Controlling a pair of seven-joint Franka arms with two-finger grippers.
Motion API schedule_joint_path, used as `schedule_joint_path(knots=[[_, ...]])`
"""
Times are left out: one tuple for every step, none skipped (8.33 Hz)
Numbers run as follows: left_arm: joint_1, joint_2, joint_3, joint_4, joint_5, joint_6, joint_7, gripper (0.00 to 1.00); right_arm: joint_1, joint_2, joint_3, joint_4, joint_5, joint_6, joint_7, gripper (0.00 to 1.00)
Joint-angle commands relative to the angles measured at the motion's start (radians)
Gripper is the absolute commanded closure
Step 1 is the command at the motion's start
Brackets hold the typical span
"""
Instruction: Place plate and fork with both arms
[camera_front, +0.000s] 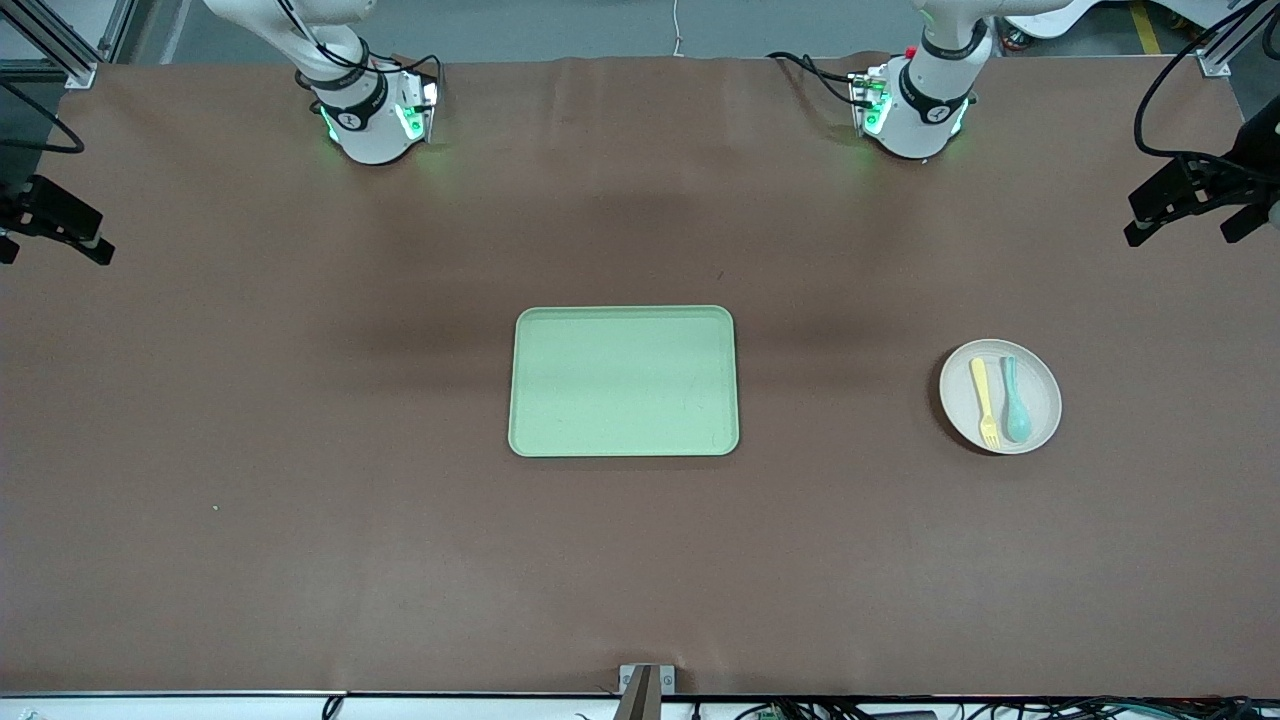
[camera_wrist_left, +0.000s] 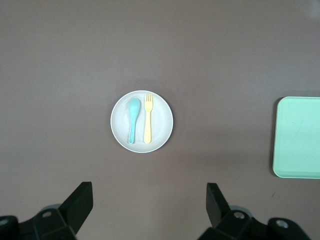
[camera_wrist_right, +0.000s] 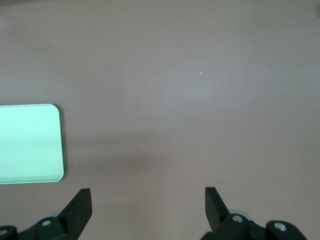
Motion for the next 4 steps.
schedule_joint_path(knots=[[0.013, 0.008, -0.008, 0.042, 0.003, -0.006, -0.011, 0.00, -0.011, -0.006, 0.007, -0.001, -0.014, -0.002, 0.009, 0.00], [0.038, 0.008, 0.001, 0.023, -0.009, -0.047, -0.005, 0.00, -0.011, -0.005, 0.007, -0.002, -0.012, -0.001, 0.021, 0.00], [0.045, 0.026, 0.001, 0.010, -0.010, -0.049, -0.001, 0.00, -0.011, -0.003, 0.007, -0.002, -0.012, -0.002, 0.019, 0.00], [0.062, 0.073, 0.003, 0.013, -0.010, -0.049, 0.002, 0.00, -0.009, 0.000, 0.007, -0.010, -0.011, -0.012, 0.018, 0.00]])
